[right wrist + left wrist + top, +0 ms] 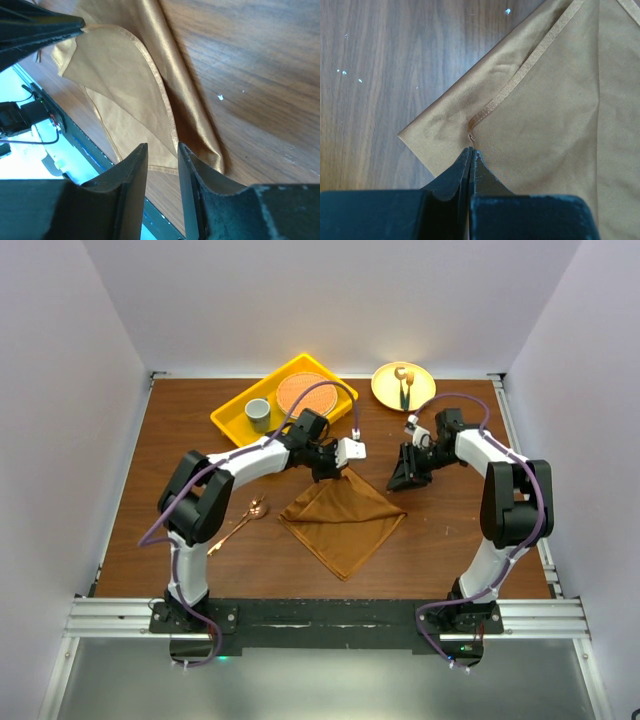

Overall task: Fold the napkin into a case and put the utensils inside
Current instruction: Fold the top corner of the square-folded napkin at the center of the board.

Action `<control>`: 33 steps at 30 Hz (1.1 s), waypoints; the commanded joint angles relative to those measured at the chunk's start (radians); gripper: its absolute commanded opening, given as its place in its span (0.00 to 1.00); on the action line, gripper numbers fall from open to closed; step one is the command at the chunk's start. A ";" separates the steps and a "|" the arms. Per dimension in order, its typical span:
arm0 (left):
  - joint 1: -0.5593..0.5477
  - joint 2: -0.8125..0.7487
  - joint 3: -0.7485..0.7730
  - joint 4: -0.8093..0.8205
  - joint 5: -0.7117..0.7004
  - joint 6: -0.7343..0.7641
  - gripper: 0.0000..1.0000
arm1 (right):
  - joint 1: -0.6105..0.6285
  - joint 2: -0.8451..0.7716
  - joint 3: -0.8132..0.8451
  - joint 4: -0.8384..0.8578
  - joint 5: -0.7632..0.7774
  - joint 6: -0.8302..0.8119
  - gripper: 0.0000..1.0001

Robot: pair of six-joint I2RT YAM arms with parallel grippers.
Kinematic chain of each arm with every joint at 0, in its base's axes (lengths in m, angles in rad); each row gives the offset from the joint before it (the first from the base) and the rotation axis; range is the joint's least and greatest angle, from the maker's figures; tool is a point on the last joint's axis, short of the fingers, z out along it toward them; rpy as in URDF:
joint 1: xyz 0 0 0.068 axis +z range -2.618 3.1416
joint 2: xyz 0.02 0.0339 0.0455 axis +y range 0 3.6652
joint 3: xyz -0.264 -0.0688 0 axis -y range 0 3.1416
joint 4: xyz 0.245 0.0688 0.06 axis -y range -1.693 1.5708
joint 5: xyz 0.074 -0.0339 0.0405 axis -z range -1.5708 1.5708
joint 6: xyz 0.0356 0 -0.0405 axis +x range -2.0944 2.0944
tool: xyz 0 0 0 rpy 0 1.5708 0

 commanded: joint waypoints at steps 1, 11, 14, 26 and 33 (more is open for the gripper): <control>0.010 0.015 0.051 0.000 0.018 0.050 0.00 | 0.002 0.002 -0.024 0.006 0.014 -0.011 0.32; 0.013 0.046 0.084 0.000 0.005 0.070 0.00 | 0.004 0.003 -0.055 0.000 0.022 -0.014 0.31; 0.015 0.050 0.087 0.006 0.002 0.070 0.00 | 0.005 0.001 -0.061 0.002 0.022 -0.013 0.31; 0.021 0.085 0.129 0.020 -0.007 0.124 0.00 | 0.004 0.004 -0.073 0.003 0.025 -0.040 0.31; 0.024 0.096 0.140 0.007 -0.005 0.142 0.00 | 0.005 0.007 -0.073 0.009 0.022 -0.036 0.30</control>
